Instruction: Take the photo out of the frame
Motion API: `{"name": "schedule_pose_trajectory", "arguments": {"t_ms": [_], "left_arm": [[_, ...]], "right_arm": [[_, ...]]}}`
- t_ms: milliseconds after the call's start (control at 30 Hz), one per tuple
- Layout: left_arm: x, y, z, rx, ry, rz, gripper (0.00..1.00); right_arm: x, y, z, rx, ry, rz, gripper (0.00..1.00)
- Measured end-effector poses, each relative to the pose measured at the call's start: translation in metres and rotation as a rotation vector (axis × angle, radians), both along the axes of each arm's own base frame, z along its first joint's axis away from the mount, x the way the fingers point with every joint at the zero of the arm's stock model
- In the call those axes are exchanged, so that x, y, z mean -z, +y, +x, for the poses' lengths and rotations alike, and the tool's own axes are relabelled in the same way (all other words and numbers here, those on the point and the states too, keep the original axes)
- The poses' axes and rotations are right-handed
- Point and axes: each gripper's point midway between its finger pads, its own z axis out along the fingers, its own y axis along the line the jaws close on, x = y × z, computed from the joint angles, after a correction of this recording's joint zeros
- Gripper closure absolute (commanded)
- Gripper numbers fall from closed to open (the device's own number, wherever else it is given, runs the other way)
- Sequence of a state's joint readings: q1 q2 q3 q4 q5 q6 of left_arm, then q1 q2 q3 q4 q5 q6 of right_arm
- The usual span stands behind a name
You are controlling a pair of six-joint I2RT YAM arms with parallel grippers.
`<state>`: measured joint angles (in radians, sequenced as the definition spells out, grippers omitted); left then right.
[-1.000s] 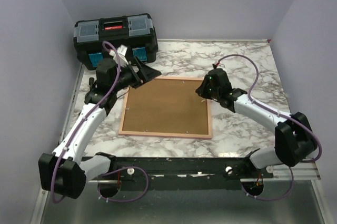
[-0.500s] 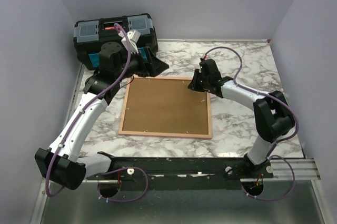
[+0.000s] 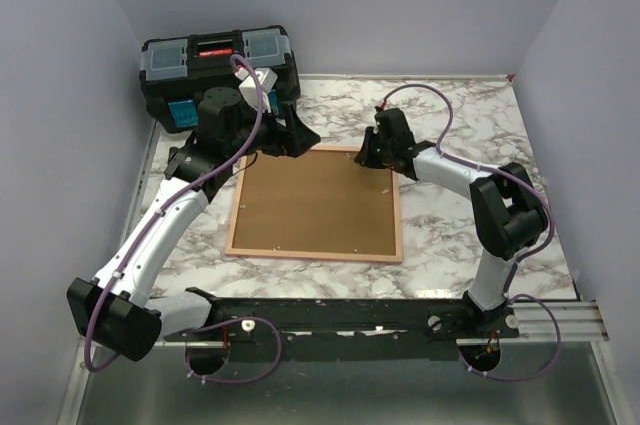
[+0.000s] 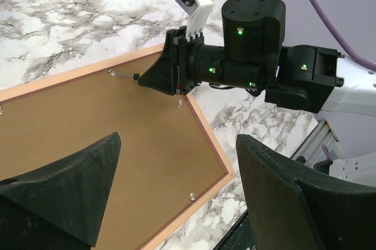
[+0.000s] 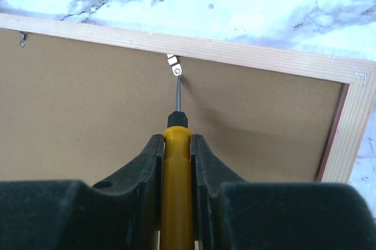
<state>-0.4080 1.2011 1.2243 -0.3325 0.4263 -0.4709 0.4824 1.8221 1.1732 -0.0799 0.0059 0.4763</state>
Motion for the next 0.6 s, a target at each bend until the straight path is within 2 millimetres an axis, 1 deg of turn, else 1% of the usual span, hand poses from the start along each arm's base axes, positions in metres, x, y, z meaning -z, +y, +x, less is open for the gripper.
{"name": "schedule_pose_trajectory", "arguments": {"t_ms": [100, 600], "left_arm": [[0.0006, 0.0000, 0.0004, -0.001, 0.002, 0.000, 0.19], [0.0033, -0.0017, -0.0014, 0.002, 0.009, 0.000, 0.20]], "right_arm": [[0.0011, 0.0017, 0.0060, -0.008, -0.010, -0.011, 0.99], [0.0012, 0.0004, 0.0114, -0.031, -0.035, -0.046, 0.99]]}}
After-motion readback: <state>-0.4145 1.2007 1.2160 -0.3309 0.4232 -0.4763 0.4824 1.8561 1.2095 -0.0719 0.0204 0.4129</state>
